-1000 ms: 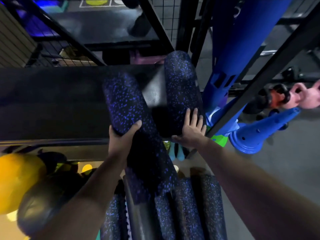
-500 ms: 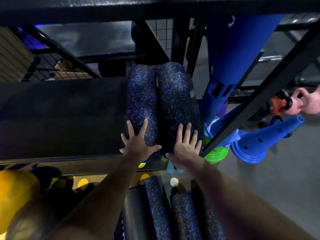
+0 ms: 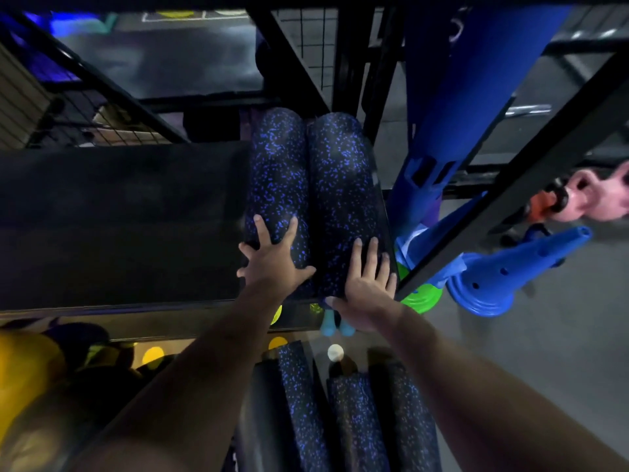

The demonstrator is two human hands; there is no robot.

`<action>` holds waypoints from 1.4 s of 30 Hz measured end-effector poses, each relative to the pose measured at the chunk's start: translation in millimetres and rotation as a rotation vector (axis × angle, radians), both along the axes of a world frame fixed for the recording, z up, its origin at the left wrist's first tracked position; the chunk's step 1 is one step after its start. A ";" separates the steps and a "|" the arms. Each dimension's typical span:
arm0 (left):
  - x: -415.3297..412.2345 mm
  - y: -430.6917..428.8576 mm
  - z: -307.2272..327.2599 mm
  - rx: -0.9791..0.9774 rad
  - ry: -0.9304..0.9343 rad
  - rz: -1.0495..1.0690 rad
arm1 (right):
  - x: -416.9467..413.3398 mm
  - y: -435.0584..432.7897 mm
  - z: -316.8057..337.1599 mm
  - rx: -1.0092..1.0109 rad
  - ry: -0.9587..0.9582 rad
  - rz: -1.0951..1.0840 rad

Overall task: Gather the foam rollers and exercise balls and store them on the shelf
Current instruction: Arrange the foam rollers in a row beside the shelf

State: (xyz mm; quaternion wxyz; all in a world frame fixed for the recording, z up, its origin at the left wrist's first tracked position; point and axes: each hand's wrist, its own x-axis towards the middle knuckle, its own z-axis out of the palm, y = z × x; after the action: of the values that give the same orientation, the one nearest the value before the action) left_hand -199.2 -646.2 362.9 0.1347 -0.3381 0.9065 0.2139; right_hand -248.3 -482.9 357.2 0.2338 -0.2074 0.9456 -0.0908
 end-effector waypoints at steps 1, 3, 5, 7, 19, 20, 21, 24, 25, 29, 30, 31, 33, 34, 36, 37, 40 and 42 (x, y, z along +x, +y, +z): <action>3.6 1.6 -0.2 0.007 -0.005 -0.003 | 0.0 0.5 0.7 -0.001 -0.004 -0.001; 8.4 2.1 -1.7 0.020 -0.001 0.000 | 0.7 1.3 1.0 0.001 -0.005 0.006; 7.2 1.9 -3.3 0.024 0.002 0.004 | -1.1 1.5 -1.1 0.002 -0.012 0.009; 6.6 5.5 -2.8 -0.001 0.006 0.005 | -2.0 3.0 -3.0 -0.003 -0.018 0.005; 201.1 24.0 -40.0 0.264 0.934 0.593 | 109.9 44.6 -41.1 -0.652 0.541 -0.306; 238.4 30.8 -71.6 0.301 0.838 0.664 | 141.8 53.9 -63.5 -0.653 0.497 -0.346; 272.7 37.8 -99.5 0.371 0.687 0.742 | 175.0 62.9 -95.4 -0.585 0.401 -0.356; 352.6 57.8 -179.1 0.691 0.285 0.899 | 268.0 76.2 -195.1 -0.287 -0.154 -0.310; 371.5 62.4 -200.4 0.759 0.197 0.905 | 290.3 75.1 -225.5 -0.209 -0.330 -0.311; 415.1 70.0 -283.1 0.897 0.073 0.938 | 345.8 62.4 -334.2 -0.168 -0.660 -0.377; 419.8 68.3 -301.3 0.925 0.063 0.951 | 354.8 62.4 -357.5 -0.237 -0.685 -0.416; 425.3 66.9 -320.9 0.945 0.050 0.972 | 363.1 62.7 -378.6 -0.260 -0.696 -0.440; 433.7 75.5 -351.9 1.028 0.017 0.968 | 378.4 67.2 -411.0 -0.204 -0.658 -0.461; 434.7 83.0 -358.9 1.060 0.014 0.950 | 383.4 72.6 -425.6 -0.185 -0.638 -0.483; 436.6 99.7 -355.2 1.092 0.027 0.933 | 389.8 81.7 -433.7 -0.220 -0.635 -0.527; 436.7 106.5 -346.1 1.096 0.047 0.958 | 390.8 82.5 -423.5 -0.237 -0.623 -0.537; 437.1 114.1 -288.1 1.137 0.232 1.037 | 387.7 73.8 -331.5 -0.254 -0.577 -0.531; 439.4 114.5 -244.8 1.129 0.349 1.055 | 386.0 63.1 -272.1 -0.285 -0.554 -0.454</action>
State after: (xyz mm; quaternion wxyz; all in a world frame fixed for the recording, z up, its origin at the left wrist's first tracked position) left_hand 240.2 -531.6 118.1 0.0226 -0.5655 0.3890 0.7268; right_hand 137.7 -419.8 85.1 0.4232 0.0093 0.8463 -0.3235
